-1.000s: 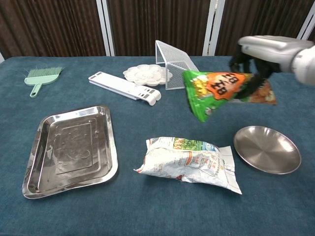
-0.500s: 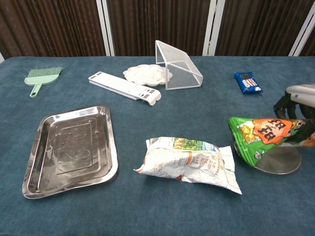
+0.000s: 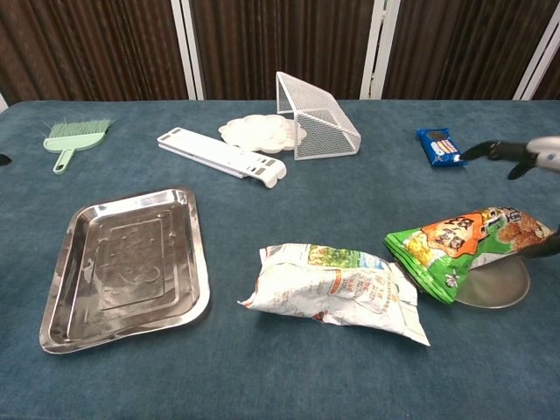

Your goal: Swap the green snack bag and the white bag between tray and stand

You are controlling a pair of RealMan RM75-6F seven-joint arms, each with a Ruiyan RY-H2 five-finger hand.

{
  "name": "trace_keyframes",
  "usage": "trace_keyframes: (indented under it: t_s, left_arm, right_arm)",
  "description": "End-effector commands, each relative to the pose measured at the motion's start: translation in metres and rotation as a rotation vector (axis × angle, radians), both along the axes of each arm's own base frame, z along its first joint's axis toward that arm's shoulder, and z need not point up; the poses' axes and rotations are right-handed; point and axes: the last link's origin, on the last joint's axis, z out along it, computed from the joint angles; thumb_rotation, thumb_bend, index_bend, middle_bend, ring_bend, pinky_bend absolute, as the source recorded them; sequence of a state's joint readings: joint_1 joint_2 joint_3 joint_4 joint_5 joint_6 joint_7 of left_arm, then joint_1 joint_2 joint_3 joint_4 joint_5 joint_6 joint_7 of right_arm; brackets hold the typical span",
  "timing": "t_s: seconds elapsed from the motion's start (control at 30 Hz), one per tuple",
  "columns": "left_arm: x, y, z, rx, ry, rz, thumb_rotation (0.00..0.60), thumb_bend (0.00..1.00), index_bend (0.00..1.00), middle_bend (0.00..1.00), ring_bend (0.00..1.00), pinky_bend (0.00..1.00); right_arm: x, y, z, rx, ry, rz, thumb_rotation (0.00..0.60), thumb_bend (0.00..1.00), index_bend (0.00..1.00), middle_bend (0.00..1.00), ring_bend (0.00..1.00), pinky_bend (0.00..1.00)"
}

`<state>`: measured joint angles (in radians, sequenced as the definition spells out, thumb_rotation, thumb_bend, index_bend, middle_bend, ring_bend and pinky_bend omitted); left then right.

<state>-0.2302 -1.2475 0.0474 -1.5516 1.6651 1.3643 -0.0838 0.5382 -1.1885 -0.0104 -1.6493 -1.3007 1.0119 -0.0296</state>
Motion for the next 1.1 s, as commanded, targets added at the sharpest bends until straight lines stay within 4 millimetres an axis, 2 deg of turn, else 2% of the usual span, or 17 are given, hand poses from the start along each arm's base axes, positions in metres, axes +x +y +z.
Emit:
trace_keyframes:
  t_s: [0.03, 0.17, 0.23, 0.33, 0.47, 0.63, 0.87, 0.97, 1.1]
  left_arm:
    - [0.022, 0.001, -0.007, -0.074, 0.020, -0.063, 0.600, 0.37, 0.00, 0.00, 0.00, 0.00]
    - [0.049, -0.002, -0.020, -0.162, 0.009, -0.116, 0.600, 0.37, 0.00, 0.00, 0.00, 0.00]
    - [0.064, -0.003, -0.029, -0.204, -0.006, -0.147, 0.600, 0.37, 0.00, 0.00, 0.00, 0.00]
    - [0.090, -0.001, -0.052, -0.274, -0.041, -0.199, 0.600, 0.37, 0.00, 0.00, 0.00, 0.00]
    - [0.130, 0.008, -0.089, -0.343, -0.063, -0.290, 0.600, 0.38, 0.00, 0.00, 0.00, 0.00]
    - [0.165, 0.026, -0.133, -0.383, -0.056, -0.342, 0.600, 0.38, 0.00, 0.00, 0.00, 0.00]
    - [0.177, 0.057, -0.179, -0.414, 0.015, -0.277, 0.600, 0.37, 0.00, 0.00, 0.00, 0.00]
    - [0.182, 0.071, -0.192, -0.407, 0.017, -0.241, 0.600, 0.37, 0.00, 0.00, 0.00, 0.00]
    - [0.184, 0.078, -0.201, -0.406, 0.036, -0.230, 0.600, 0.37, 0.00, 0.00, 0.00, 0.01]
  right_arm:
    - [-0.002, 0.029, 0.052, -0.071, -0.117, 0.014, 0.600, 0.12, 0.00, 0.00, 0.00, 0.12]
    - [-0.025, 0.058, 0.078, -0.138, -0.121, 0.006, 0.600, 0.12, 0.00, 0.00, 0.00, 0.05]
    - [-0.038, 0.071, 0.081, -0.190, -0.097, -0.006, 0.600, 0.12, 0.00, 0.00, 0.00, 0.03]
    - [-0.053, 0.088, 0.071, -0.270, -0.055, -0.028, 0.600, 0.12, 0.00, 0.00, 0.00, 0.01]
    - [-0.048, 0.098, 0.059, -0.250, -0.031, 0.015, 0.600, 0.12, 0.00, 0.00, 0.00, 0.00]
    - [-0.049, 0.102, 0.066, -0.248, -0.063, 0.013, 0.600, 0.12, 0.00, 0.00, 0.00, 0.00]
    - [-0.054, 0.097, 0.078, -0.280, -0.097, -0.019, 0.600, 0.12, 0.00, 0.00, 0.00, 0.00]
    - [-0.055, 0.096, 0.076, -0.257, -0.097, -0.027, 0.600, 0.12, 0.00, 0.00, 0.00, 0.00]
    - [-0.055, 0.096, 0.075, -0.227, -0.100, -0.028, 0.600, 0.12, 0.00, 0.00, 0.00, 0.00]
